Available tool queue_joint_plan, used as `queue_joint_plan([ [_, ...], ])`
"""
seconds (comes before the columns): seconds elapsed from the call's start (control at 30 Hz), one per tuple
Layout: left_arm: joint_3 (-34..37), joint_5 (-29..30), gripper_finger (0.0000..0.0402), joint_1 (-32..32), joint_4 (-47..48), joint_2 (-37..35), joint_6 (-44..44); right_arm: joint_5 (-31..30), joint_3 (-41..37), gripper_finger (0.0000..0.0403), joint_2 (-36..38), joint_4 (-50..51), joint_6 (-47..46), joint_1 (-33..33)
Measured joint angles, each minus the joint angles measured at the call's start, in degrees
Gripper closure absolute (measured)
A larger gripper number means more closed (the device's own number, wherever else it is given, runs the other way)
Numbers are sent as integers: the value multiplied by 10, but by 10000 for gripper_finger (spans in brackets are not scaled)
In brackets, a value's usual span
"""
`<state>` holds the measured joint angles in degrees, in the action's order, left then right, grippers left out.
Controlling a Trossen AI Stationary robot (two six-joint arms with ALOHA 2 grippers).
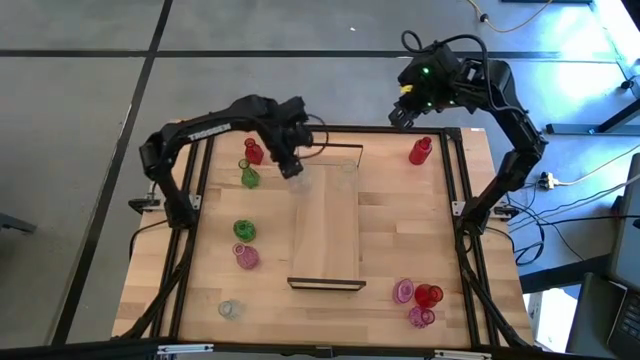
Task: Sort vases onto shelf
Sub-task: Put the top transparent vase aligned with the other transparent vase on the shelf
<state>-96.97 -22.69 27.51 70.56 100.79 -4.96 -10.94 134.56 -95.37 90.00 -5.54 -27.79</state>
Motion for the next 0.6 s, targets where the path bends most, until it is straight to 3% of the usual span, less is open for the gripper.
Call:
queue_joint_plan([
  [0.3,-25,-21,381,9,1,42,23,-1,0,326,0,0,0,0],
  [0.6,-32,-43,375,10,-37,67,-22,-1,0,326,0,0,0,0],
])
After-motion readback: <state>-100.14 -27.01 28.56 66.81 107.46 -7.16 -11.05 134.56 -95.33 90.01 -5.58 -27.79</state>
